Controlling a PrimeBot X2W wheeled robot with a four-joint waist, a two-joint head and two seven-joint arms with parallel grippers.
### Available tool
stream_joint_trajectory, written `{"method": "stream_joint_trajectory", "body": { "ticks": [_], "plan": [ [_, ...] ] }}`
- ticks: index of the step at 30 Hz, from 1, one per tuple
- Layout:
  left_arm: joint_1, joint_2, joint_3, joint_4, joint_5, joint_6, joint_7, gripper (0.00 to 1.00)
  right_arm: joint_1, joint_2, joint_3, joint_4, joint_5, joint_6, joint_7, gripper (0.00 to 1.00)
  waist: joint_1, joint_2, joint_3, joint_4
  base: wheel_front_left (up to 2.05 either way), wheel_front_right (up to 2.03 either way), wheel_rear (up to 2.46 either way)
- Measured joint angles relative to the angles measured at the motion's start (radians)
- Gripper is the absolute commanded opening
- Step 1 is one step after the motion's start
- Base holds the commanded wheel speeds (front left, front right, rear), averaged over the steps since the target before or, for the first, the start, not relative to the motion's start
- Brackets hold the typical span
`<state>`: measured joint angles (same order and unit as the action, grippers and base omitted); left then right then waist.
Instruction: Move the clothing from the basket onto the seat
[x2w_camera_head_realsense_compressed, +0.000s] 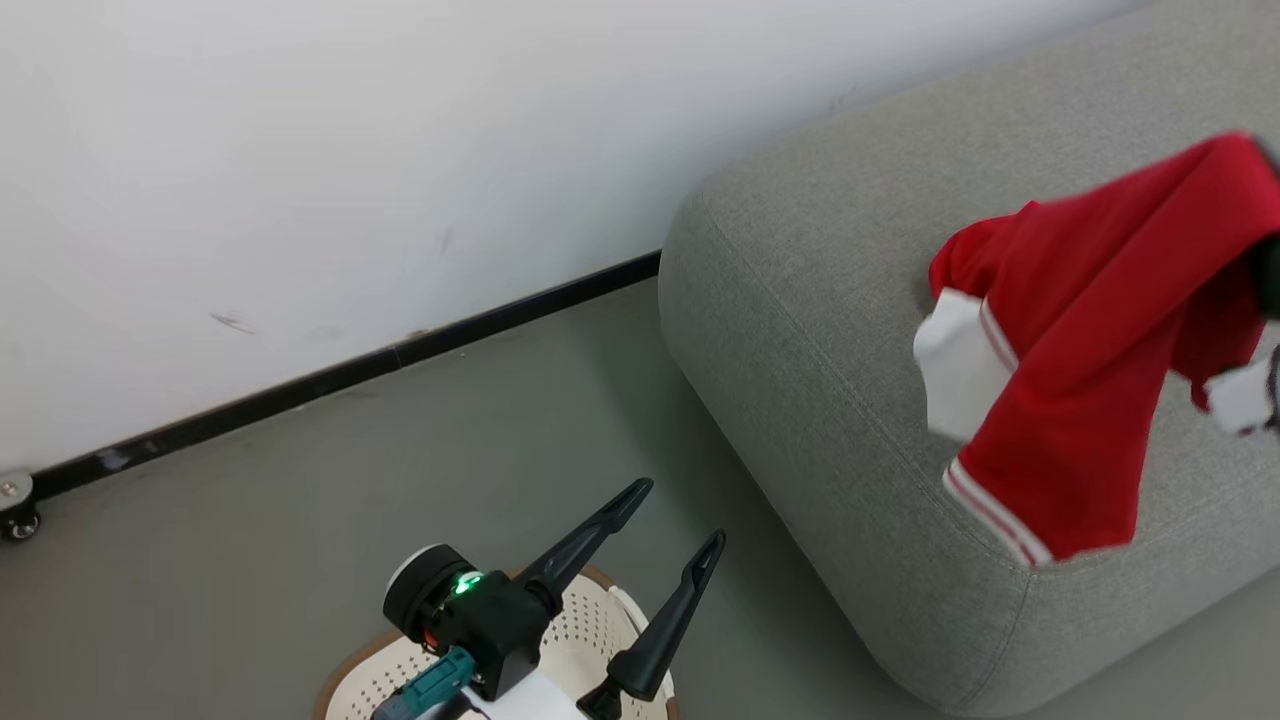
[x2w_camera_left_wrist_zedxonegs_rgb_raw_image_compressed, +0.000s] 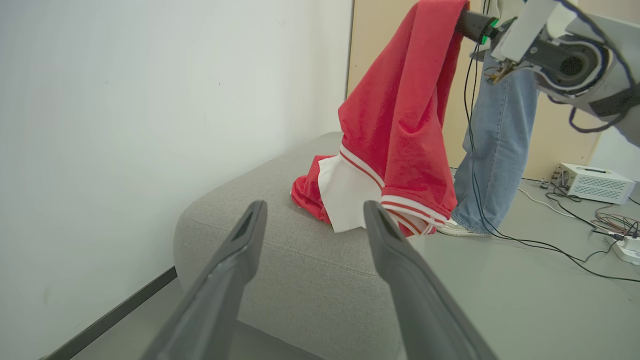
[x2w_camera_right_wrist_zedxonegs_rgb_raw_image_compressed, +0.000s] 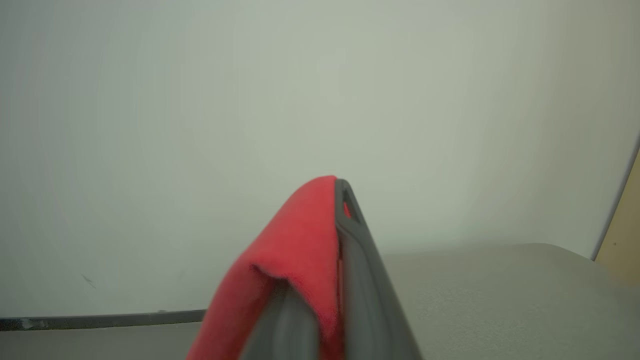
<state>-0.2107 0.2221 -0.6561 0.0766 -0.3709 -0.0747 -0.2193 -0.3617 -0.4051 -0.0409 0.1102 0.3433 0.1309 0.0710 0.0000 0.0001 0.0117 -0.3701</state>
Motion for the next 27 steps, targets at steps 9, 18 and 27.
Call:
{"method": "stream_joint_trajectory", "body": {
  "ticks": [9,18,27],
  "plan": [
    [-0.03,0.016,0.018,-0.062,0.016,0.023,0.027,1.0,-0.263,-0.081,-0.066,0.095,-0.03,0.0,0.041,0.0,0.0,0.0,0.069,0.011,0.0,0.0,0.0],
    [-0.076,0.03,0.02,-0.139,0.058,0.034,0.057,1.0,-0.424,-0.115,-0.12,0.223,-0.054,0.0,0.063,0.0,0.0,0.0,0.142,0.047,0.0,0.0,0.0],
    [-0.111,0.045,0.003,-0.202,0.084,0.033,0.087,1.0,-0.477,-0.144,-0.167,0.353,-0.137,0.0,0.057,0.0,0.0001,0.0,0.214,0.092,0.0,0.0,0.0]
  ]
}}
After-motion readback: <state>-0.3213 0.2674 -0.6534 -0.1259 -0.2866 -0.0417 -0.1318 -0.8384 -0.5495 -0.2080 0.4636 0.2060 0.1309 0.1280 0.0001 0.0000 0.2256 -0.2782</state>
